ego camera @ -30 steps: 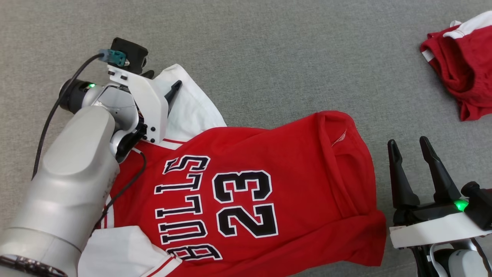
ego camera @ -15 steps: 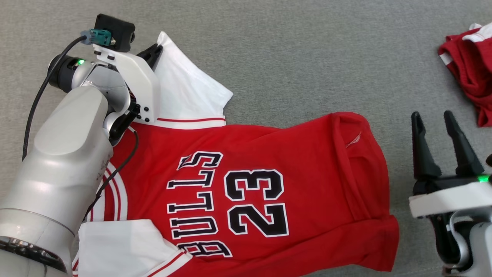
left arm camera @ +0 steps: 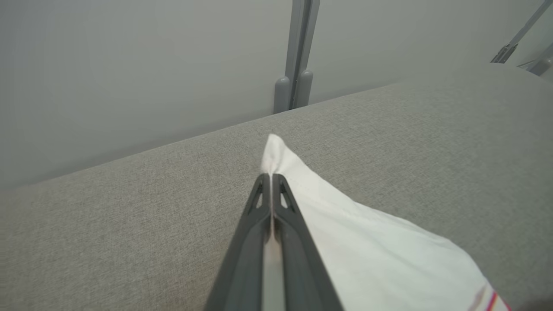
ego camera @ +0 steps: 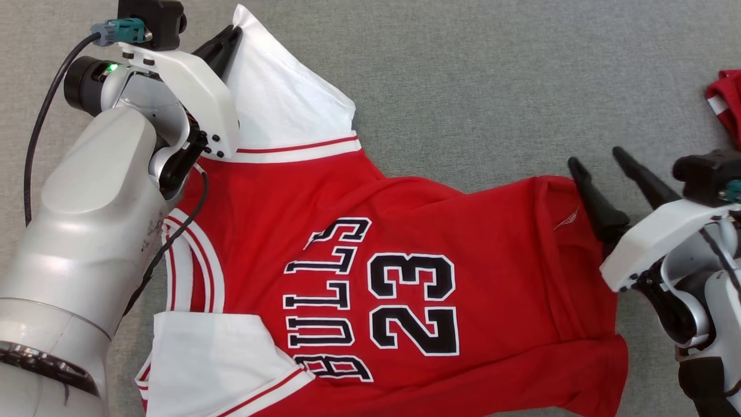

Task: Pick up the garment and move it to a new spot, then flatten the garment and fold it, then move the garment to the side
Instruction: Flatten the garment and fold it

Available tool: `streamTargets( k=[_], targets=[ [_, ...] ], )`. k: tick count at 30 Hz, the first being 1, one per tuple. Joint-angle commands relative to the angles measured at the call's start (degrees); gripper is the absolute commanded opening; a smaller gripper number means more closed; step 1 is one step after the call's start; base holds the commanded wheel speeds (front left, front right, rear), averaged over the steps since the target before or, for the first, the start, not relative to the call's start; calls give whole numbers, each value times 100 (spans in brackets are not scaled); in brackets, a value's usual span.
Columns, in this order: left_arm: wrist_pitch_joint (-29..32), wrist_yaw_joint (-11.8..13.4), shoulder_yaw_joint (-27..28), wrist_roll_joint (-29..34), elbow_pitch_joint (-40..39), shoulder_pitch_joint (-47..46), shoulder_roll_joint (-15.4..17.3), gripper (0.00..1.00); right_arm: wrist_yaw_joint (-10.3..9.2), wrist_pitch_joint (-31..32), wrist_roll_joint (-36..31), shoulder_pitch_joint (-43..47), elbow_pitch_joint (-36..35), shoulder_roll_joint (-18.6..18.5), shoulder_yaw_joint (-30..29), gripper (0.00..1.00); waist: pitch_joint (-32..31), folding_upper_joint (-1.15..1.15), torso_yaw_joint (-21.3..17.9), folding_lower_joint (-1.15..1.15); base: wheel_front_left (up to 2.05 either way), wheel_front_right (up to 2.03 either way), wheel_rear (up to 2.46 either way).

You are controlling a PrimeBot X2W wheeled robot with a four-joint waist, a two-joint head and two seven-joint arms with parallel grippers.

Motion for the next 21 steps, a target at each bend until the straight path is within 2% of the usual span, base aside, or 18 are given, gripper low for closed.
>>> streamTargets(
  k=[1,7,12,13,14,15,21],
  targets=[
    [-49,3,-5,-42,22,-113,12,0,1,150,66,-33,9,-114,90,100,-25,0,34,0,0,0,0],
    [-161,2,-93,-171,90,-117,-31,0,1,932,525,159,-161,-453,456,100,-81,0,110,0,0,0,0],
    [-205,2,-169,-299,118,-144,-34,0,1,1398,695,259,-213,-503,497,100,-66,0,145,0,0,0,0],
    [-205,2,-184,-332,117,-155,-28,0,1,1423,705,253,-202,-479,489,71,-56,0,149,0,0,0,0],
    [-215,2,-196,-351,112,-163,-25,0,1,1415,702,220,-185,-458,472,31,-48,0,152,0,0,0,0],
    [-219,2,-210,-382,108,-169,-17,0,1,1376,697,181,-145,-442,437,0,-41,0,155,0,0,0,0],
    [-362,2,-247,-570,66,-186,38,0,1,836,481,-141,95,-358,217,0,-27,0,202,0,0,0,0]
  ],
)
